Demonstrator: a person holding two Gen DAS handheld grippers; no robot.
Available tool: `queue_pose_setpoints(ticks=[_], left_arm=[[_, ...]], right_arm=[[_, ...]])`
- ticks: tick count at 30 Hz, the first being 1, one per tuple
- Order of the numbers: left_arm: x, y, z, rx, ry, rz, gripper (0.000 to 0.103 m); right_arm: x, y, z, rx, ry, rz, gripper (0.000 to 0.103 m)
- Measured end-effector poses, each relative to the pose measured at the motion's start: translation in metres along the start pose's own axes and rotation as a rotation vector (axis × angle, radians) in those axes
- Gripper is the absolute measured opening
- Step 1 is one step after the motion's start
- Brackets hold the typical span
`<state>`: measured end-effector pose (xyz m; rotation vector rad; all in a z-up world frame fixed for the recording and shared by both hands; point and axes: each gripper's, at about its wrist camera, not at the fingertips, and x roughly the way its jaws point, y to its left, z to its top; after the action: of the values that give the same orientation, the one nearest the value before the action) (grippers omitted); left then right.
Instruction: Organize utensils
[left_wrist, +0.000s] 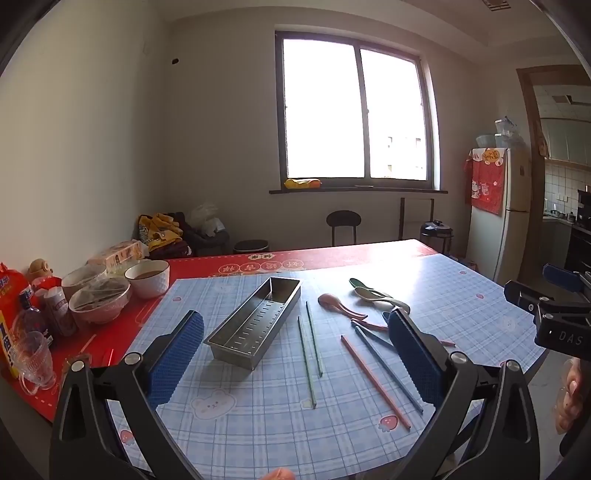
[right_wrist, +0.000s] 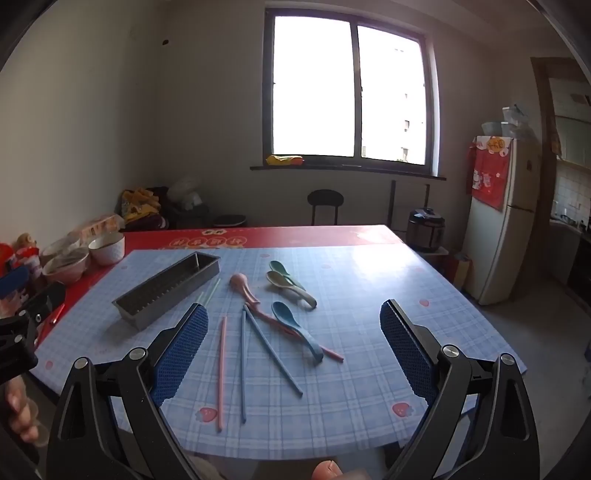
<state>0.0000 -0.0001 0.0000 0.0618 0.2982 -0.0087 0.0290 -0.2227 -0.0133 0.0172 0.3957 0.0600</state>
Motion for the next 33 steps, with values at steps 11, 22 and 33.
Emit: queue_pose_setpoints(ticks=[11,22,33], left_arm=[[-0.0004,0.0005,0.007,-0.005,0.006,-0.015,0.098],[-0.0066,-0.0031,0.004,0.002,-0.008,-0.015,0.098],[-0.0052,-0.0049,0.0001,0.002,-0.005,-0.018,0.098]], right_arm=[[-0.0068,-0.0039,0.0033,0.011,-0.003,-0.013,0.091],[-0.0042,-0.0053,0.0012,0.011,-0.001,-0.018,0.091],[-0.0018,-0.0056,-0.0038,0.01,-0.001,-0.027,0.091]])
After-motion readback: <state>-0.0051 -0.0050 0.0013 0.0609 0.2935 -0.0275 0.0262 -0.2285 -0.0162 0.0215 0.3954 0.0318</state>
